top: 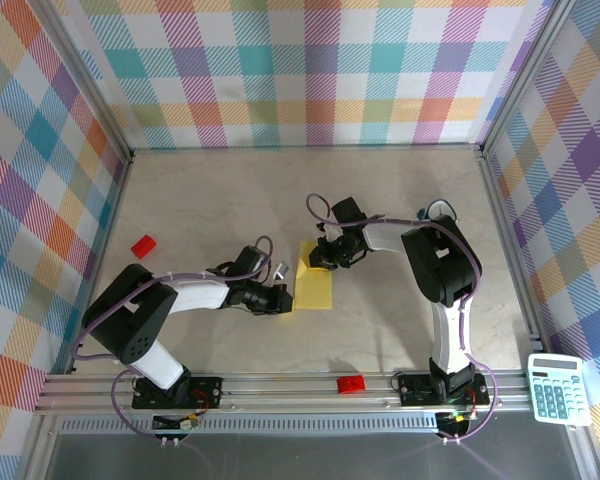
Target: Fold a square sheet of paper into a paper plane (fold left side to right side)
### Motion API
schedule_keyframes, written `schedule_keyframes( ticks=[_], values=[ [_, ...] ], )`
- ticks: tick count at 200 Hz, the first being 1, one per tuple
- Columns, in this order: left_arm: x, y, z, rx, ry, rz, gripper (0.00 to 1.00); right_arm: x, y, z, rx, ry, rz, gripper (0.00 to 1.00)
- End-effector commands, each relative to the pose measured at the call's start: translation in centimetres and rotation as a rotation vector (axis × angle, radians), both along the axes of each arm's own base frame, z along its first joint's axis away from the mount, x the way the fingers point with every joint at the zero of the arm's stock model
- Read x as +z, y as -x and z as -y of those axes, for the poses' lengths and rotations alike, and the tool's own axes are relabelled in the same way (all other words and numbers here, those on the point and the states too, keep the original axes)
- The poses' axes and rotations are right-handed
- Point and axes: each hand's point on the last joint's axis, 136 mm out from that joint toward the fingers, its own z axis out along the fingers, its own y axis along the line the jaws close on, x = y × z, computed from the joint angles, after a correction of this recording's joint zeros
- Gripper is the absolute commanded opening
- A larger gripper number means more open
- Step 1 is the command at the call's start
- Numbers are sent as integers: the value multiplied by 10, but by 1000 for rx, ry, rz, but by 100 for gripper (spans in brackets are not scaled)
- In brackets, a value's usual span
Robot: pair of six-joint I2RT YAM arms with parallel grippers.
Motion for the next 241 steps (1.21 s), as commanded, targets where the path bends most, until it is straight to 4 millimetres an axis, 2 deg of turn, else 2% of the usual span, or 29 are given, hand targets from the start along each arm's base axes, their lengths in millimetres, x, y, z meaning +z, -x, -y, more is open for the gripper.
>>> schedule_keyframes(
  ticks=[1, 28, 60, 93, 136, 176, 218, 241],
  values=[
    [27, -12, 3, 22, 42, 21, 0, -35, 9, 18, 17, 105, -30, 0],
    [40, -44, 8, 51, 74, 63, 0, -32, 9, 14, 40, 90, -14, 0],
    [32, -67, 24, 46, 81, 65, 0, -30, 10, 13, 49, 86, -9, 0],
    [21, -81, 26, 43, 38, 84, 0, -30, 10, 12, 44, 81, -18, 0],
    [5, -78, 34, 22, -2, 76, 0, -30, 9, 9, 46, 76, -18, 0],
    [-12, -72, 27, 49, -83, 60, 0, -22, 3, 8, 36, 89, -20, 0],
    [-21, -63, 23, 100, -105, 26, 0, 12, -11, -2, 23, 42, 41, 0],
    [-21, -60, 21, 126, -101, 25, 0, 29, -12, 2, 1, 52, 57, 0]
  ],
)
